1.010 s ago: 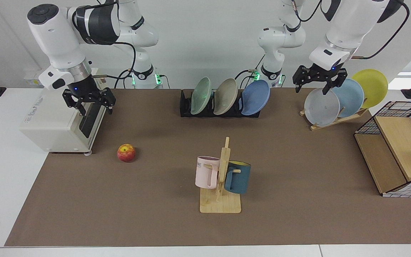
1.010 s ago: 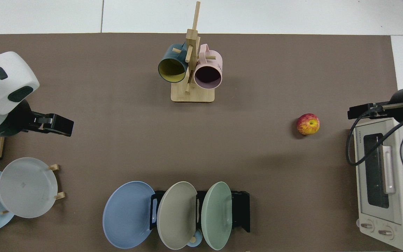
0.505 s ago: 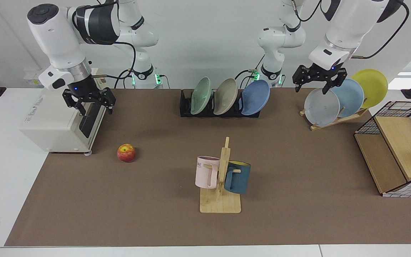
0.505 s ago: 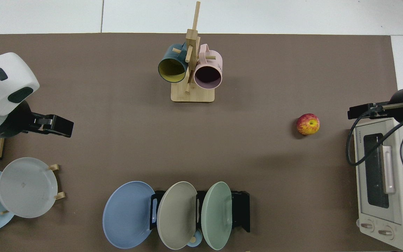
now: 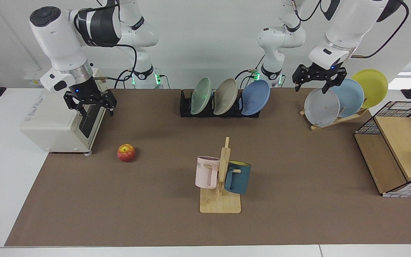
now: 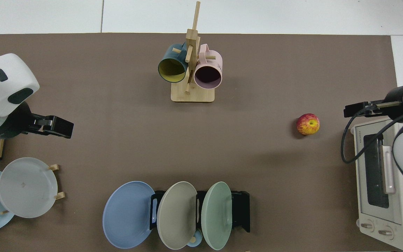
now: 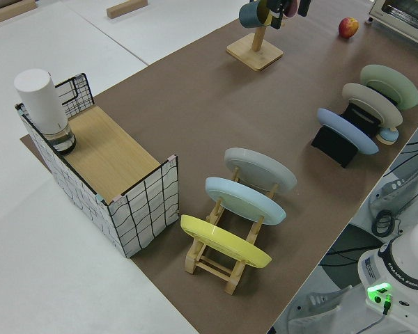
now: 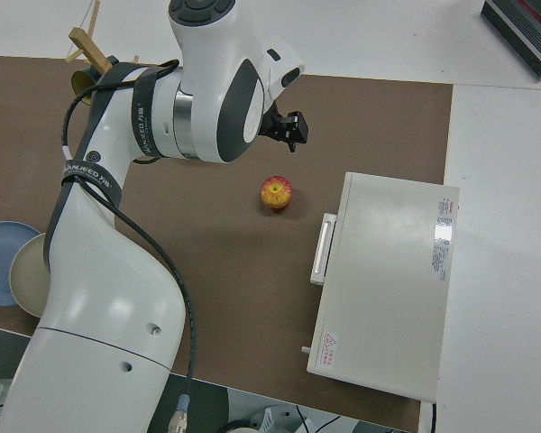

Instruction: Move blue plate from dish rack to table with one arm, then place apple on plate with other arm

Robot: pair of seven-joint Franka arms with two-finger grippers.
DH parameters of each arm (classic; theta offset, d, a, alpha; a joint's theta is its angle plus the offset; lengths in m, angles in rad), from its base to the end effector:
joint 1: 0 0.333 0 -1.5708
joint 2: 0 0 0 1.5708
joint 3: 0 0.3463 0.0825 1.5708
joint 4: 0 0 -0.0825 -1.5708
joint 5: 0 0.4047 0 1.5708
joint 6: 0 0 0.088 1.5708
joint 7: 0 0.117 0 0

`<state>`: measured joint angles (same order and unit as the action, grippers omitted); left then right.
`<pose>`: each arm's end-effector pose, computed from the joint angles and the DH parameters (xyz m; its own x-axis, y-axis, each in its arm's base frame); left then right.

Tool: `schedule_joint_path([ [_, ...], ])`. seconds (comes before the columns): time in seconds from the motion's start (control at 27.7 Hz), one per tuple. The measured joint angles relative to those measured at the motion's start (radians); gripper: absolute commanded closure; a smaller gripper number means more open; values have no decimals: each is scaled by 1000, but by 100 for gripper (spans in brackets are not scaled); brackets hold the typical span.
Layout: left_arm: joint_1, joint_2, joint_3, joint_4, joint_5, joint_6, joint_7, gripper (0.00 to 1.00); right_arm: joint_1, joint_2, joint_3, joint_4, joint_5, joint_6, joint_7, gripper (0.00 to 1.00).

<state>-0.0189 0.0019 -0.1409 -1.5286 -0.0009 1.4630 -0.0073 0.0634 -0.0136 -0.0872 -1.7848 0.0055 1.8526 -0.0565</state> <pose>0.5569 -0.0898 0.6552 0.9861 -0.1517 -0.0674 -0.1520 -0.9884 0.0007 0.5879 -0.0138 0.5712 0.9962 0.0312 0.0815 0.0314 -0.9995 -0.0020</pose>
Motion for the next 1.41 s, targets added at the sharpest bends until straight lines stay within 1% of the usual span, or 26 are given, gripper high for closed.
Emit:
schedule_joint_path([
  [0.32, 0, 0, 0, 0, 0, 0, -1, 0, 2, 60, 1, 30, 0, 3, 0, 0],
  [0.61, 0, -1, 0, 0, 0, -1, -2, 0, 3, 150, 1, 114, 7, 3, 0, 0],
  [0.76, 0, -2, 0, 0, 0, -1, -2, 0, 7, 188, 1, 141, 11, 4, 0, 0],
  [1.19, 0, -6, 0, -9, 0, -3, -3, 0, 32, 254, 3, 149, 12, 44, 25, 0],
  [1.41, 0, -42, -1, -70, -3, 3, -3, 0, 42, 279, 3, 149, 12, 50, 39, 0],
])
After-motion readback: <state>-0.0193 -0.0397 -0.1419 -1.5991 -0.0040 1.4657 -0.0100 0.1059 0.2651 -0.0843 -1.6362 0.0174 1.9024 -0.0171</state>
